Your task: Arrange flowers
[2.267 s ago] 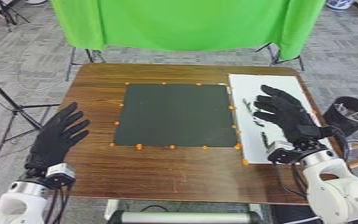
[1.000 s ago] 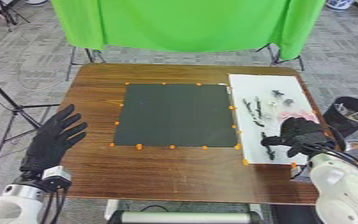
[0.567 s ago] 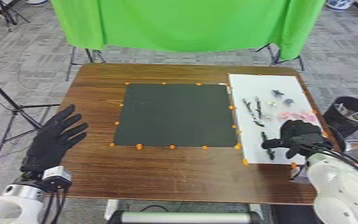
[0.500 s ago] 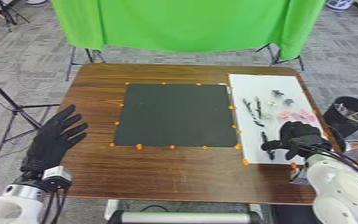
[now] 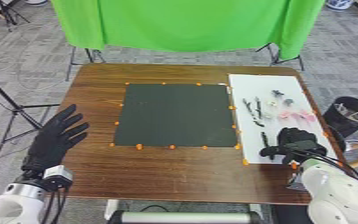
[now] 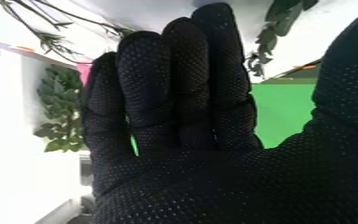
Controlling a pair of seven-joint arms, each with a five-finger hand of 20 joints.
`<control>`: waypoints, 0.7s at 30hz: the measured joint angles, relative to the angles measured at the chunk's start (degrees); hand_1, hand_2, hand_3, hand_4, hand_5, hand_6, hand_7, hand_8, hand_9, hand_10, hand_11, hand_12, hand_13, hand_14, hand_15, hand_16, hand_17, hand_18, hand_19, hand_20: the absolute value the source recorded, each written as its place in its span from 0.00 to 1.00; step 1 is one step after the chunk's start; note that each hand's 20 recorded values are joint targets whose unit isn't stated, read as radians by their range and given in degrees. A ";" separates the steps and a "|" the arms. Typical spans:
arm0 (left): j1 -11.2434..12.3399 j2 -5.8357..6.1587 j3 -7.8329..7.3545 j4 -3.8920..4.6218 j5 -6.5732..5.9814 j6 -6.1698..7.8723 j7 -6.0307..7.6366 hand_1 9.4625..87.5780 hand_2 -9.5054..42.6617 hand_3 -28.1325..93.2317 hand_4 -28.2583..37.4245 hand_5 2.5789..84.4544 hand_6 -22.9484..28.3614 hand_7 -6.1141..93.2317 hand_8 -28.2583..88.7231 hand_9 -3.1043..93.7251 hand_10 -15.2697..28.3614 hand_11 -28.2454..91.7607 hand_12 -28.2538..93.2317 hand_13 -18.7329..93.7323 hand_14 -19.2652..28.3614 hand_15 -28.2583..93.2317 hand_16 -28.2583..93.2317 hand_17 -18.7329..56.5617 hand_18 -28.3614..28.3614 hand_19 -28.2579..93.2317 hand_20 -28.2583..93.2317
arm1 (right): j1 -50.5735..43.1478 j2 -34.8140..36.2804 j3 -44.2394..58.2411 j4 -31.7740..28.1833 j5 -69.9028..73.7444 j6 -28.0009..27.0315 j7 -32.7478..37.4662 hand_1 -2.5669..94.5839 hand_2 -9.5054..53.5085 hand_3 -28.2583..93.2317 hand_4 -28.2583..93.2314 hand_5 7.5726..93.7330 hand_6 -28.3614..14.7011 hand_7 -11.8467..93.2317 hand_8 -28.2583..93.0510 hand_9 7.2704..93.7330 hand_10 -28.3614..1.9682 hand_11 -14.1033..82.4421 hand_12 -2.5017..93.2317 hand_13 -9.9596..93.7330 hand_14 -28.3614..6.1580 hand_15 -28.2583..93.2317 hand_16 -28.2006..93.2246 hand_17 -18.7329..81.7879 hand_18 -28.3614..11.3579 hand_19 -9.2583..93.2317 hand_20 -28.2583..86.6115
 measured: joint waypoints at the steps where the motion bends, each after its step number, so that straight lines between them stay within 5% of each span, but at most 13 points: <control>1: -0.06 -0.02 0.03 0.03 0.01 -0.04 -0.06 0.21 0.06 0.79 0.06 0.30 0.50 0.27 0.15 0.28 0.62 0.39 0.37 0.35 0.75 0.48 0.24 0.12 0.90 0.58 0.30 | 0.11 0.02 -0.13 0.09 -0.13 0.03 0.04 0.24 0.00 0.90 0.01 0.63 0.67 0.57 0.09 0.67 0.54 0.73 0.38 0.67 0.47 0.86 0.44 0.46 0.18 0.93 0.55; 15: -0.13 -0.02 0.19 0.05 0.03 -0.07 -0.16 0.21 0.06 0.80 0.06 0.30 0.50 0.27 0.15 0.28 0.62 0.39 0.37 0.35 0.75 0.48 0.24 0.12 0.90 0.58 0.30 | 2.21 0.18 -2.60 1.56 -1.18 1.26 0.47 0.28 0.00 0.92 0.02 0.64 0.69 0.61 0.09 0.68 0.55 0.75 0.40 0.68 0.49 0.87 0.45 0.47 0.18 0.94 0.56; 18: -0.12 -0.02 0.20 0.05 0.03 -0.07 -0.16 0.21 0.06 0.80 0.06 0.30 0.50 0.27 0.15 0.28 0.62 0.39 0.37 0.35 0.75 0.48 0.24 0.12 0.90 0.58 0.30 | 2.51 0.15 -2.89 1.73 -1.31 1.26 0.48 0.31 0.00 0.92 0.01 0.65 0.68 0.59 0.23 0.69 0.55 0.75 0.40 0.69 0.50 0.87 0.46 0.48 0.18 0.95 0.56; 21: -0.12 -0.02 0.21 0.05 0.03 -0.07 -0.16 0.21 0.06 0.80 0.06 0.30 0.50 0.27 0.15 0.28 0.62 0.39 0.37 0.35 0.75 0.48 0.24 0.12 0.90 0.58 0.30 | 2.89 0.12 -3.17 1.96 -1.40 1.29 0.47 0.33 0.00 0.91 0.01 0.66 0.68 0.59 0.27 0.70 0.56 0.75 0.40 0.70 0.50 0.87 0.46 0.48 0.18 0.95 0.56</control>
